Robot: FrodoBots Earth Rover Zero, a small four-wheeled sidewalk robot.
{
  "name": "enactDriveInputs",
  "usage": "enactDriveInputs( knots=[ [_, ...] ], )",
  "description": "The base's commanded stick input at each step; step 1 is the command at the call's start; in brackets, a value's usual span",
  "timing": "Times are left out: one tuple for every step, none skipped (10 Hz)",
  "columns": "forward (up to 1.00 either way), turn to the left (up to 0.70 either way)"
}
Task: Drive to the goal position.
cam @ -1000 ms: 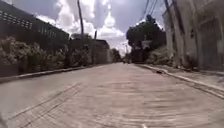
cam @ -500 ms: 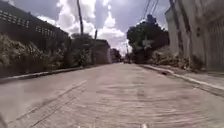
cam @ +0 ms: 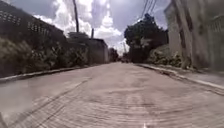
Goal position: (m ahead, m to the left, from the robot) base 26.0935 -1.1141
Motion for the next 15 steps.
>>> enactDriveInputs(
  knots=[
    [0.85, 0.0],
    [0.85, -0.06],
    [0.85, -0.14],
    [0.85, -0.21],
    [0.85, -0.04],
    [0.85, 0.0],
    [0.85, 0.0],
    [0.85, 0.0],
    [0.85, 0.0],
    [0.85, 0.0],
    [0.85, 0.0],
    [0.85, 0.0],
    [0.85, 0.0],
    [0.85, 0.0],
    [0.85, 0.0]
  ],
)
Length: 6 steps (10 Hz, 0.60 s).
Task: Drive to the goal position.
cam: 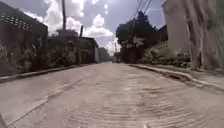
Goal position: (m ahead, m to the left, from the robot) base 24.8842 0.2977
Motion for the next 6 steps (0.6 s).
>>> enactDriveInputs(
  knots=[
    [0.85, 0.0],
    [0.85, 0.0],
    [0.85, 0.0],
    [0.85, 0.0],
    [0.85, 0.0],
    [0.85, 0.0]
  ],
)
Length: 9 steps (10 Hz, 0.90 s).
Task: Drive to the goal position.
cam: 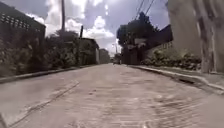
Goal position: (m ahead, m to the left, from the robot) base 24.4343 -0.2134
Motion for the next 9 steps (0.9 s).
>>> enactDriveInputs(
  knots=[
    [0.85, 0.0],
    [0.85, 0.0],
    [0.85, 0.0],
    [0.85, 0.0],
    [0.85, 0.0],
    [0.85, 0.0],
    [0.85, 0.0],
    [0.85, -0.03],
    [0.85, -0.23]
  ],
)
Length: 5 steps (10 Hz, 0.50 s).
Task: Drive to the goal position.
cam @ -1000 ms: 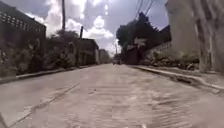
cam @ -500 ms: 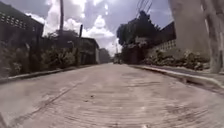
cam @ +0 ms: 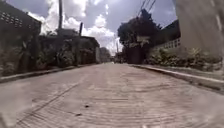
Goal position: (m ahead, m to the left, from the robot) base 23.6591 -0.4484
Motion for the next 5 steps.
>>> enactDriveInputs(
  knots=[
    [0.85, -0.31],
    [0.85, -0.29],
    [0.85, -0.19],
    [0.85, -0.01],
    [0.85, 0.0]
  ],
)
